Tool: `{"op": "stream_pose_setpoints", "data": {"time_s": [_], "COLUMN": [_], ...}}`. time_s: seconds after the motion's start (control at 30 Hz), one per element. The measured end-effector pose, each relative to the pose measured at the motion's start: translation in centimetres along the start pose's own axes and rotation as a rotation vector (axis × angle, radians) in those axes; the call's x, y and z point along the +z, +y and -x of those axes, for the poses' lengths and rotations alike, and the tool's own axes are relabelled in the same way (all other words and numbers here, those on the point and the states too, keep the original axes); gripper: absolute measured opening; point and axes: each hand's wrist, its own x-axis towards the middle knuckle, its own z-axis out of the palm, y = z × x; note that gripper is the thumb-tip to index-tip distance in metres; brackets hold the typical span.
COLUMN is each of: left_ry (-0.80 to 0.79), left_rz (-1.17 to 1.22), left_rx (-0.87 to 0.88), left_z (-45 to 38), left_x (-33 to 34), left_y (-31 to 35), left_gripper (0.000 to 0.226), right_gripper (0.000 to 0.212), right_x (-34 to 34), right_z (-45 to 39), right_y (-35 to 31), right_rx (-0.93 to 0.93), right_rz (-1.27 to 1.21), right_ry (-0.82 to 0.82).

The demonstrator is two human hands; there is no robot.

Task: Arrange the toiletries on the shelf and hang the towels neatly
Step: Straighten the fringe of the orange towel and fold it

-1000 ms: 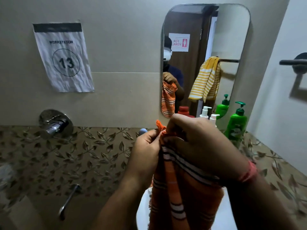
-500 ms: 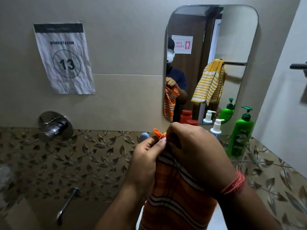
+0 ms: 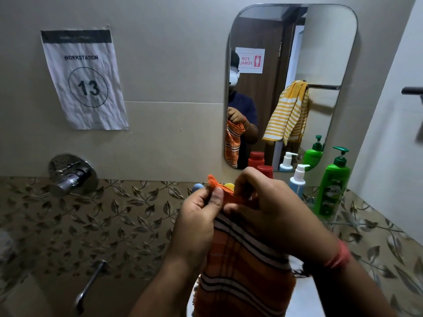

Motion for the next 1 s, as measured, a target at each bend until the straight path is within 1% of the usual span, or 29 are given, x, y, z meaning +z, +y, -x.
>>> {"op": "stream_pose_setpoints", "data": {"time_s": [0.07,0.1,0.17,0.23,0.3,0.37,0.4,0.47,0.5,0.53,0.57,0.6,0.67,0.7,0.73,0.77,0.8,0.83,0.87,0.9,0.97,1.0], "left_ry": [0.108,0.128,0.122,0.109,0.116,0.143,0.152,0.174,0.192,0.202,0.199,0.193,0.162,0.157,0.171,0.2,0.22,0.234,0.254,0.278,0.3,0.3], "left_rz": [-0.081,-0.149,-0.255,-0.302,-0.302,-0.281,-0.271,-0.24,-0.241,-0.256,-0.283,-0.303,-0.323,-0.323,-0.316,-0.325,-0.335,-0.348,-0.345,-0.331,-0.32,-0.324], "left_rx": [0.06,0.098,0.149,0.159,0.153,0.152,0.155,0.174,0.202,0.239,0.273,0.289,0.29,0.289,0.28,0.277,0.28,0.286,0.28,0.269,0.262,0.267], "left_z": [-0.7,-1.0,-1.2,-1.2,-1.2,-1.4,-1.5,-1.9,-2.0,-1.9,-1.8,-1.7,-1.3,-1.3,-1.4,-1.7,-2.0,-2.1,-2.1,-2.1,-2.0,-1.9], "left_x": [-0.8,-1.3,-1.9,-2.0,-1.9,-1.8,-1.9,-2.4,-2.5,-2.6,-2.5,-2.4,-2.0,-1.9,-1.8,-2.0,-2.1,-2.1,-2.1,-2.0,-1.9,-1.7], "left_y": [0.2,0.3,0.7,0.8,0.4,0.2,0.3,0.4,0.6,0.8,1.1,1.2,1.4,1.3,1.3,1.2,1.2,1.1,1.1,1.2,1.2,1.4], "left_gripper": [0.028,0.031,0.035,0.039,0.041,0.04,0.039,0.041,0.041,0.039,0.036,0.034,0.03,0.027,0.026,0.026,0.026,0.025,0.024,0.023,0.024,0.026], "right_gripper": [0.033,0.033,0.031,0.034,0.037,0.04,0.035,0.012,0.014,0.02,0.022,0.019,0.023,0.022,0.019,0.012,0.009,0.012,0.019,0.029,0.037,0.04], "right_x": [-1.2,-1.8,-2.7,-3.3,-3.4,-2.9,-2.9,-3.5,-4.2,-4.8,-5.0,-5.2,-5.0,-5.1,-5.6,-5.8,-6.1,-6.3,-6.3,-5.7,-5.7,-5.6], "right_z": [0.7,1.1,1.7,2.4,3.2,3.4,3.4,3.2,3.3,3.5,3.5,3.7,4.1,4.0,4.0,2.9,2.1,1.7,1.7,1.7,1.9,1.7], "right_y": [0.3,0.5,0.3,0.1,-0.6,-1.9,-2.2,-1.9,-1.4,-1.3,-1.4,-1.8,-2.6,-2.8,-2.4,-0.8,0.3,1.2,1.9,2.9,2.2,1.9], "right_rx": [0.015,0.0,0.0,-0.03,-0.145,-0.23,-0.278,-0.189,-0.181,-0.169,-0.236,-0.312,-0.525,-0.558,-0.533,-0.44,-0.275,-0.153,-0.118,-0.133,-0.229,-0.233], "right_rz": [-0.051,-0.054,-0.049,0.051,0.189,0.204,0.187,0.199,0.28,0.374,0.449,0.447,0.361,0.341,0.352,0.368,0.369,0.363,0.3,0.225,0.128,0.081], "right_ry": [-0.168,-0.246,-0.37,-0.415,-0.401,-0.398,-0.389,-0.403,-0.386,-0.298,-0.211,-0.171,-0.087,-0.064,-0.059,-0.072,-0.11,-0.194,-0.243,-0.225,-0.239,-0.176]}}
